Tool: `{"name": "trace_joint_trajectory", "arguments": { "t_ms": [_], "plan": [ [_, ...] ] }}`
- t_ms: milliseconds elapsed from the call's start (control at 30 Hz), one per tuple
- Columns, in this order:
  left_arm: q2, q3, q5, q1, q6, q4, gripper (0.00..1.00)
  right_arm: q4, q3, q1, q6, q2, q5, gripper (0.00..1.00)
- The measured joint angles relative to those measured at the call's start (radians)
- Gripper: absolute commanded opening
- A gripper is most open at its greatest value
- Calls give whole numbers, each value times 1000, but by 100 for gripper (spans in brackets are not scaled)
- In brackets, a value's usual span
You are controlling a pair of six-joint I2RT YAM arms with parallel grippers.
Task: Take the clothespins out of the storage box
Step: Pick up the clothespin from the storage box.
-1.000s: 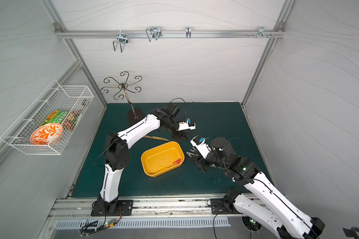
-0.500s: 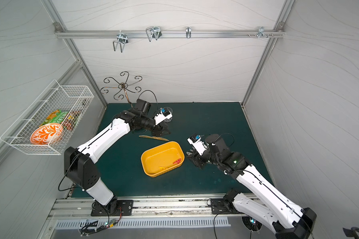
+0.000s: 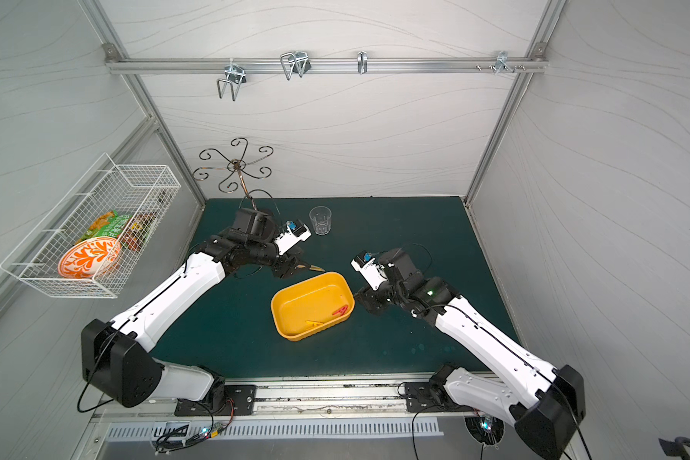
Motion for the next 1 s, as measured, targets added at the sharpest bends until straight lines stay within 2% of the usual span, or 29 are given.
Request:
{"name": "trace_joint_trajectory", "arguments": {
  "t_ms": [367,633,1000],
  "plan": [
    [-61,-95,-31,55,0,50,62,-47,201,145,-49,292,72,49],
    [-134,-199,-78,95,-6,119,62,-171,429,239,7,580,177,49],
    [-187,-291,-210,105,-24,214,61,-342,681,322,80,844,238,48]
  ]
}}
